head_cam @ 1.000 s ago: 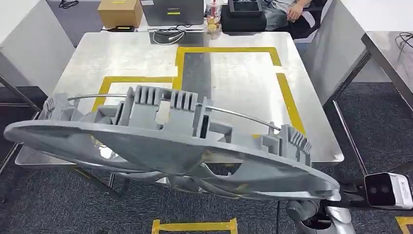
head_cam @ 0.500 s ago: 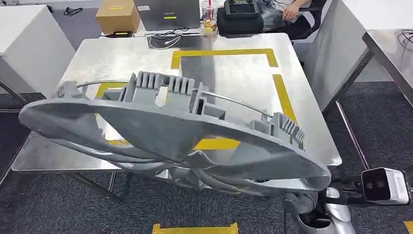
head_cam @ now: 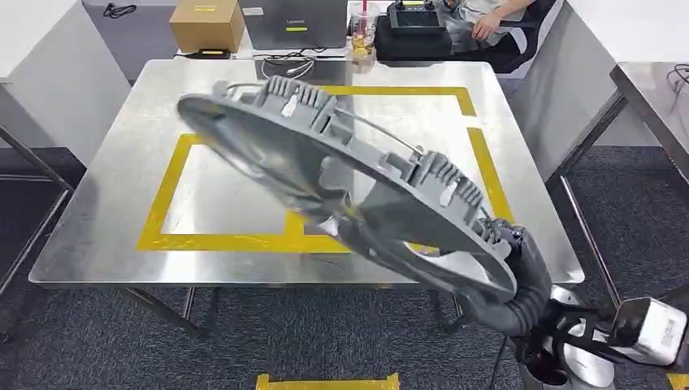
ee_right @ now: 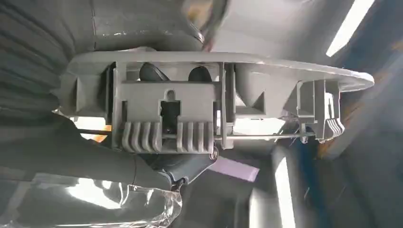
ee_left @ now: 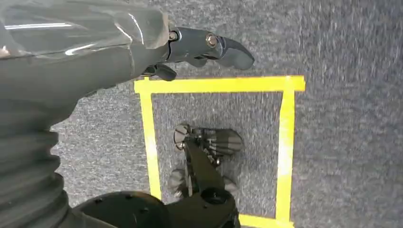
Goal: Take the parts from the cabinet and place them on the table.
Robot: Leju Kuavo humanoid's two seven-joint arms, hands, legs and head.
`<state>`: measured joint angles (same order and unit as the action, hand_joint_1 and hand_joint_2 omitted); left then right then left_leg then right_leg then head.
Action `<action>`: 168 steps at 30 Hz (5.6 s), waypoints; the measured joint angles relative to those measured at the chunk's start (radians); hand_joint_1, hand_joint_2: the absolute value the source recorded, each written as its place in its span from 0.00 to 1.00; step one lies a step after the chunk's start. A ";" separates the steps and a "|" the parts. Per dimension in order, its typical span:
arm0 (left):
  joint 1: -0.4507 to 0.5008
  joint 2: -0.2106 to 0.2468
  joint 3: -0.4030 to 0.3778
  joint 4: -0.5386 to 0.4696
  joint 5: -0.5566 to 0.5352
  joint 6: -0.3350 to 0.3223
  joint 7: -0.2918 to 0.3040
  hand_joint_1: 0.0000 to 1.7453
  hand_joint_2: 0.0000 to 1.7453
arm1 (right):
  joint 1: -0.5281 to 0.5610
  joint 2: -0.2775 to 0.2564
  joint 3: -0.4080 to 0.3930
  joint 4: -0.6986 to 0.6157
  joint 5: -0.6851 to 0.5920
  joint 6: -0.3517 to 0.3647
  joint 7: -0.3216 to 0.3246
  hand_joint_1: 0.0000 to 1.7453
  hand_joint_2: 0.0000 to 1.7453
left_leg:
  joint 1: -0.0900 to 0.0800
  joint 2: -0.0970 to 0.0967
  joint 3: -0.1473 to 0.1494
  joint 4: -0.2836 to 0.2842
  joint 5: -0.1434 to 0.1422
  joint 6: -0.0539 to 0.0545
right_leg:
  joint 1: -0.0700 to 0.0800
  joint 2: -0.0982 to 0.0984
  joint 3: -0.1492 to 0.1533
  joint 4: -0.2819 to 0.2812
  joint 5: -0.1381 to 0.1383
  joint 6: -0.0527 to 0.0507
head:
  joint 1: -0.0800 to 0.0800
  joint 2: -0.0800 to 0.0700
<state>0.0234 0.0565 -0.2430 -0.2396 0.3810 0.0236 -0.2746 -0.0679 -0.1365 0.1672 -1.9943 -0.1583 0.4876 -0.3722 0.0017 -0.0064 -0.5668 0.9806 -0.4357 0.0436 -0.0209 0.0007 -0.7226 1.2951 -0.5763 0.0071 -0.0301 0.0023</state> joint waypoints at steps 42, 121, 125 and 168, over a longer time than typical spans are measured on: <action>-0.015 -0.032 0.042 -0.015 -0.088 -0.008 0.057 0.00 1.00 | -0.499 -0.236 0.379 0.855 1.023 -0.701 0.072 0.98 1.00 | -0.001 -0.009 -0.036 0.039 -0.019 -0.039 | -0.008 0.000 0.115 -0.296 0.153 -0.002 | 0.000 0.000; -0.047 0.014 -0.047 -0.023 -0.082 -0.035 0.059 0.00 0.00 | -0.857 -0.124 0.820 1.333 0.480 -0.086 0.035 0.00 0.00 | -0.002 0.008 -0.013 -0.005 0.019 0.003 | 0.003 0.006 0.013 -0.101 0.067 -0.003 | -0.004 0.000; -0.044 0.014 -0.051 -0.023 -0.063 -0.036 0.055 0.00 0.00 | -0.889 -0.140 0.769 1.392 0.361 -0.073 0.041 0.00 0.00 | -0.005 0.005 -0.013 -0.001 0.018 0.002 | 0.003 0.005 -0.019 -0.029 0.061 0.017 | -0.004 0.000; -0.008 -0.037 -0.079 -0.023 0.071 0.058 0.026 0.00 0.00 | -0.081 0.054 0.247 0.466 0.404 -1.183 -0.197 0.00 0.00 | 0.012 0.005 -0.124 0.293 -0.165 -0.066 | -0.006 0.001 0.133 -0.294 0.139 -0.021 | -0.014 0.000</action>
<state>0.0154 0.0198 -0.3216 -0.2628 0.4517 0.0820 -0.2491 -0.1494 -0.0828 0.4147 -1.5282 0.2461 -0.6954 -0.5688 0.0133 -0.0011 -0.6909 1.2741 -0.6006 -0.0225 -0.0273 0.0016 -0.5898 1.0012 -0.4370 -0.0141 -0.0439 0.0023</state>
